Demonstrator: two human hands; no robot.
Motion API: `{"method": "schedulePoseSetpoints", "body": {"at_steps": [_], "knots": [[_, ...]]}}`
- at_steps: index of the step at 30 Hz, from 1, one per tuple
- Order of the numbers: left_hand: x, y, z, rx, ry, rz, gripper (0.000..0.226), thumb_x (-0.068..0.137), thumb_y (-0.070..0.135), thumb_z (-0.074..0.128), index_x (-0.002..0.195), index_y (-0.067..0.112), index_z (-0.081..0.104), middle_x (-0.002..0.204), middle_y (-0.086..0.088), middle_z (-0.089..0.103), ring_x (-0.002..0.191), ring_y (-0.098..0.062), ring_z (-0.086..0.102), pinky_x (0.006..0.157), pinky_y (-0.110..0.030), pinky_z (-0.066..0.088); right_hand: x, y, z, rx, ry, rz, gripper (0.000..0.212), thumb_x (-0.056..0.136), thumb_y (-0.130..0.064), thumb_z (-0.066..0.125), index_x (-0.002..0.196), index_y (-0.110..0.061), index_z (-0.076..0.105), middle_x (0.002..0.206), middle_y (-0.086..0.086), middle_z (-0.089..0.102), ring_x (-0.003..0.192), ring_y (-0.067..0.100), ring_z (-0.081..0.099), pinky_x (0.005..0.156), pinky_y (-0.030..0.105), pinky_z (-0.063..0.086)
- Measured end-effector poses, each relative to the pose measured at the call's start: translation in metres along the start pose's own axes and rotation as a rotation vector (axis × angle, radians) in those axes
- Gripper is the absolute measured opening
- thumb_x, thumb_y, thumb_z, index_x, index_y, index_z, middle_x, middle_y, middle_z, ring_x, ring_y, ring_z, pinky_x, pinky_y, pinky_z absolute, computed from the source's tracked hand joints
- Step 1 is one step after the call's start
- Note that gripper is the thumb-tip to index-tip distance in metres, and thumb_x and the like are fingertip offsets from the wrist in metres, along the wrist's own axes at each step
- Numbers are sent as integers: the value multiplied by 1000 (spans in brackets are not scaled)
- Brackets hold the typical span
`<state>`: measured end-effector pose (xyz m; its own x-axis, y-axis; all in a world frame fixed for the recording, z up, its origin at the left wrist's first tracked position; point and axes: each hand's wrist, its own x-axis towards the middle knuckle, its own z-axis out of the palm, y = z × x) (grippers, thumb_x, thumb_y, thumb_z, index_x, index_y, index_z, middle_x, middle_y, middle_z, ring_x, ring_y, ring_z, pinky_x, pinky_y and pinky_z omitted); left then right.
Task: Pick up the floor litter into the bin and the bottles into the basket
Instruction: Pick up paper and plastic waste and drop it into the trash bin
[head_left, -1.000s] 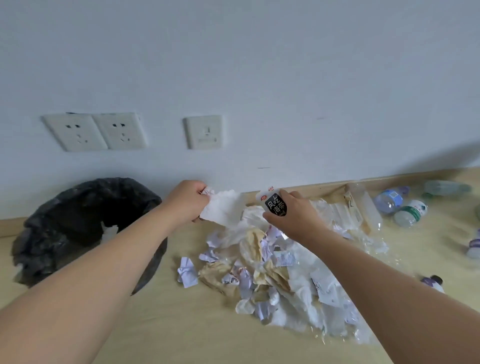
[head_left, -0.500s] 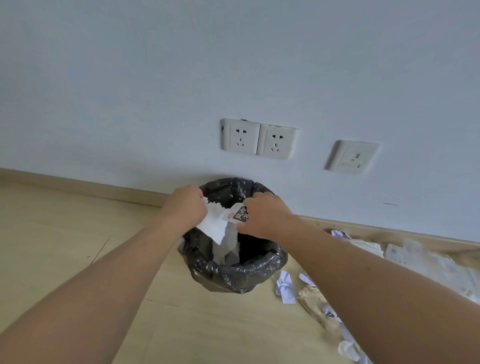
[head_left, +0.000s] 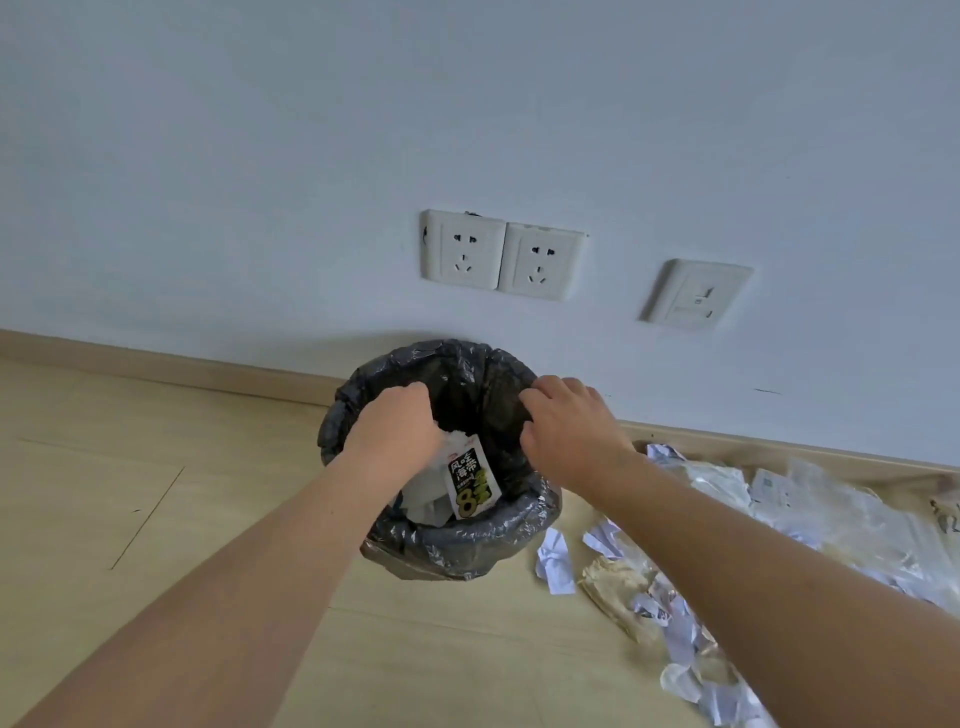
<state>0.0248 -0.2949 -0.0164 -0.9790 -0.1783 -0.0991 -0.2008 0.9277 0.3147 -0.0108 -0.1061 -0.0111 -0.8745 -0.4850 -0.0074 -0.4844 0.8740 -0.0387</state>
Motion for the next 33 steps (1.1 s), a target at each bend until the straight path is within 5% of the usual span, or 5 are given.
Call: {"method": "schedulePoseSetpoints", "body": {"at_steps": [7, 15, 24, 29, 33], "knots": [[4, 127, 20, -101, 137, 386, 21, 94, 7, 41, 108, 4, 56, 103, -10, 58, 91, -28, 57, 80, -43, 50, -81, 114, 2, 134, 5, 414, 40, 91, -20, 45, 131, -16, 49, 135, 4, 48, 122, 26, 45, 101, 35, 36], [-1, 224, 142, 138, -336, 431, 14, 90, 10, 46, 99, 10, 56, 94, -10, 60, 93, -32, 61, 69, -35, 44, -178, 222, 68, 229, -195, 682, 41, 93, -20, 45, 134, -18, 47, 135, 4, 50, 120, 25, 48, 98, 34, 37], [23, 181, 220, 284, -474, 326, 10, 86, 14, 53, 91, 22, 50, 112, -5, 57, 106, -29, 57, 82, -36, 47, -140, 229, 112, 264, -143, 435, 42, 97, -31, 42, 139, -24, 42, 139, -1, 44, 127, 23, 40, 106, 35, 33], [30, 155, 234, 205, -389, 288, 34, 94, 15, 48, 128, 17, 51, 113, 1, 61, 99, -23, 60, 76, -30, 47, -89, 209, 128, 152, -176, 293, 46, 96, -36, 44, 140, -23, 40, 143, 1, 39, 128, 26, 35, 107, 37, 28], [29, 148, 231, 105, -361, 161, 19, 92, 15, 47, 107, 21, 56, 109, 4, 65, 95, -22, 59, 72, -29, 45, -72, 202, 139, -88, -305, 219, 33, 92, -31, 49, 122, -19, 54, 131, 6, 43, 120, 29, 34, 101, 39, 26]]}}
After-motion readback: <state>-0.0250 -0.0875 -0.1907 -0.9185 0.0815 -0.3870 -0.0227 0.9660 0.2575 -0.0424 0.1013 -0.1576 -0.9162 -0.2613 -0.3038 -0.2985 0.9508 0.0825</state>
